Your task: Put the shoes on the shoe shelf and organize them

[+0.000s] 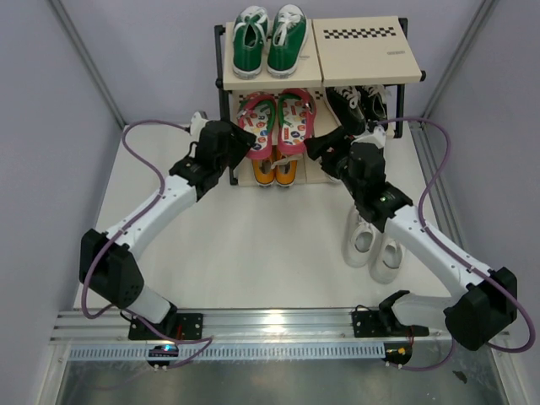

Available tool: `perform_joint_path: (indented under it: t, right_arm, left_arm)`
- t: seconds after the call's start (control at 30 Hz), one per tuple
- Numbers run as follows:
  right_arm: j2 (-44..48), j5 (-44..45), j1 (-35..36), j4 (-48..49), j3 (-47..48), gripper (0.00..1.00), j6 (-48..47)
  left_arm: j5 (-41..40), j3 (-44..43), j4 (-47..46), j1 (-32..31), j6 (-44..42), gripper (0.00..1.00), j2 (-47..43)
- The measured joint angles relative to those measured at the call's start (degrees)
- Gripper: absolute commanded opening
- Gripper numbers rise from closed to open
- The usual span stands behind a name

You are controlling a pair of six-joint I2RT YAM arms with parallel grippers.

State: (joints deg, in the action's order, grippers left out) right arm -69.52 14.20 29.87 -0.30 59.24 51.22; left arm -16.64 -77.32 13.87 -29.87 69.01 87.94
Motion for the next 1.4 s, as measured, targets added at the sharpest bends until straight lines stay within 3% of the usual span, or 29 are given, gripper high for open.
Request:
perform_joint_path:
  t: [0.17,0.23,0.37,1.0,1.4]
  right_arm:
    - [-2.1,-1.1,-1.6,1.7,0.0,0.77,0.0]
    - [-3.5,-1.6,-2.0,2.1,0.0,0.77,0.0]
    - [-6.3,-2.2,-2.1,2.0,0.4,0.77,-0.1]
    - [-10.1,-3.1,-2.1,3.2,5.2,0.77,-0.5]
    - [-17.0,-6.5,-2.2,0.9,11.3,0.76,-1.8]
  left_arm:
    - [0.6,-0.4,-0.1,0.0,0.1,0.54,0.6]
    - [0.9,-0.6,-0.4,0.0,0.1,0.44,1.0]
    - [1.7,-1.5,-1.2,0.0,0.8,0.33,2.0]
    - [1.7,-4.2,-2.2,0.2,1.1,0.25,5.3]
    - [0.5,-4.2,-2.4,0.1,-0.2,0.12,5.3]
